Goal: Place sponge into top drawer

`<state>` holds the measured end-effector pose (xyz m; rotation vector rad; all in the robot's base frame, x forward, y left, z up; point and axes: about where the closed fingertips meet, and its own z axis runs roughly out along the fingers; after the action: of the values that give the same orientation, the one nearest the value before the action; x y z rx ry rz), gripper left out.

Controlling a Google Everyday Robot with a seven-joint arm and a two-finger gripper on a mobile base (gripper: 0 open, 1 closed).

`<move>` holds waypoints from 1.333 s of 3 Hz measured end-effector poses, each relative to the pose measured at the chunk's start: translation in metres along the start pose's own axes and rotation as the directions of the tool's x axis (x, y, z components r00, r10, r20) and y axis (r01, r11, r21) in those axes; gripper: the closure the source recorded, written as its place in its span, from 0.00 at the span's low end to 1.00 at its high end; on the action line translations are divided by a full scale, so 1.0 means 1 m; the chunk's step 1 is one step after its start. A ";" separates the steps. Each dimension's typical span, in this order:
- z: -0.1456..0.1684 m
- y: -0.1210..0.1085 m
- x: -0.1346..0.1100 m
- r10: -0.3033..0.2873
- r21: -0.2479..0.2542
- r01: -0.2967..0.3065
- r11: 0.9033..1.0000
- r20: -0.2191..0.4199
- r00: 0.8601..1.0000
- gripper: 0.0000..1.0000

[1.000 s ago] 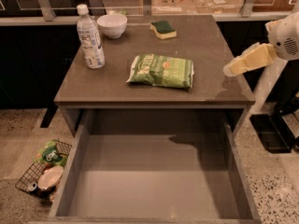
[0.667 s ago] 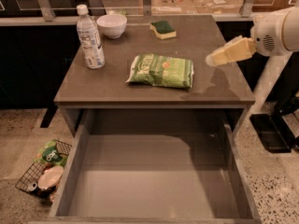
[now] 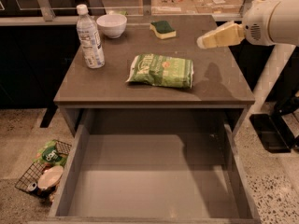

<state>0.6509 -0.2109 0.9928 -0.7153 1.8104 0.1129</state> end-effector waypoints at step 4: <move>0.170 -0.066 -0.003 0.225 0.111 -0.233 0.966 0.076 0.971 0.00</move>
Offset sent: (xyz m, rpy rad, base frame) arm 0.1278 -0.0013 -0.0307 0.1179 0.0345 -0.1285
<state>0.8276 -0.1924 0.9506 -0.4114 1.8181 0.1764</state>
